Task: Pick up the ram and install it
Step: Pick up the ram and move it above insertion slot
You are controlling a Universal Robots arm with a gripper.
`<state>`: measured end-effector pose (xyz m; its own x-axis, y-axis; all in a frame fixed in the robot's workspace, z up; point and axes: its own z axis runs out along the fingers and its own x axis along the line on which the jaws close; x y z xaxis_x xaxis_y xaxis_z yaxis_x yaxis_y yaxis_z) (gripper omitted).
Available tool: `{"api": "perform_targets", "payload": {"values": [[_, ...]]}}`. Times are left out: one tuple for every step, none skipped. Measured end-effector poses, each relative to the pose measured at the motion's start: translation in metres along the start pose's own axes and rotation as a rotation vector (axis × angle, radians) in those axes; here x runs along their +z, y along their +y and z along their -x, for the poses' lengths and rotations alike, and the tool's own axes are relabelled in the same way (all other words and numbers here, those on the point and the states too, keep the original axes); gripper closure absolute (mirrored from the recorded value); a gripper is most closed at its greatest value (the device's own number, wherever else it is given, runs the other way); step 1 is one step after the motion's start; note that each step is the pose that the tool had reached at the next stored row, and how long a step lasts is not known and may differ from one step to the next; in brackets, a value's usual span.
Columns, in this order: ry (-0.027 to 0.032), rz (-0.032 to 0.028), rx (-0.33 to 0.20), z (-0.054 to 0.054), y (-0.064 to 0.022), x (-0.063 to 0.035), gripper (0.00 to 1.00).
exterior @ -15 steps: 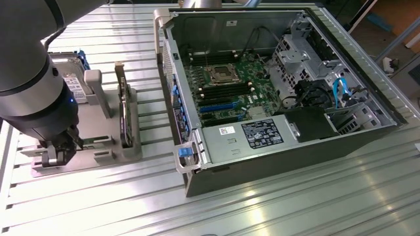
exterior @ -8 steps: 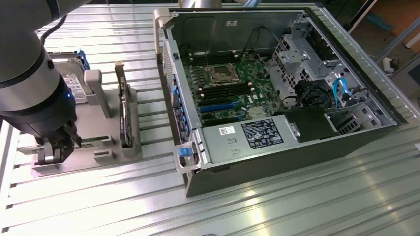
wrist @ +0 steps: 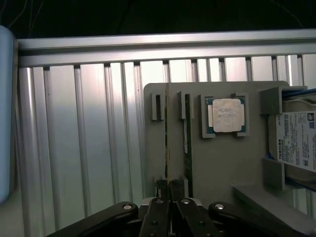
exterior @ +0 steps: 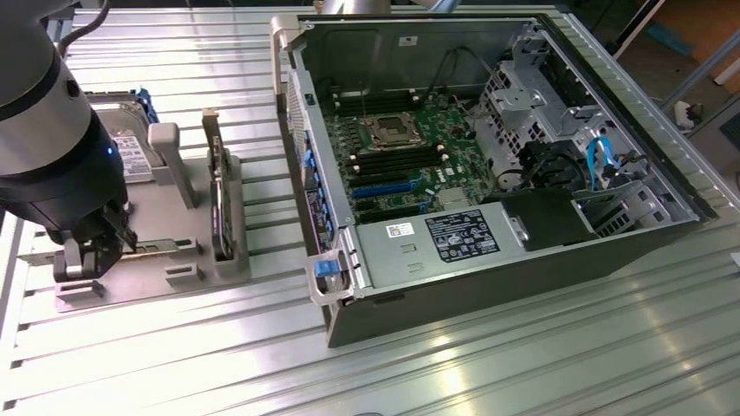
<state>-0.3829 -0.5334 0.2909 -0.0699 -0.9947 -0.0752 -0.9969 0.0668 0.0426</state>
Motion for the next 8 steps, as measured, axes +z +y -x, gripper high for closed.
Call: {"api": "perform_targets", "payload": {"values": [[0.0000,0.0000,0.000,0.0001,0.0001,-0.0016,0.88],[0.0000,0.0000,0.000,0.0002,0.0001,-0.0032,0.88],[0.0000,-0.0001,0.000,0.0003,0.0002,-0.0045,0.88],[-0.0001,-0.0001,0.000,0.0004,0.0003,-0.0058,0.88],[0.0000,0.0000,0.000,0.0006,0.0003,-0.0072,0.88],[0.0000,0.0000,0.000,0.0006,0.0004,-0.0085,0.88],[0.0000,0.0000,0.000,0.0007,0.0004,-0.0097,0.88],[0.0000,0.0000,0.000,0.0008,0.0005,-0.0108,0.88]]}}
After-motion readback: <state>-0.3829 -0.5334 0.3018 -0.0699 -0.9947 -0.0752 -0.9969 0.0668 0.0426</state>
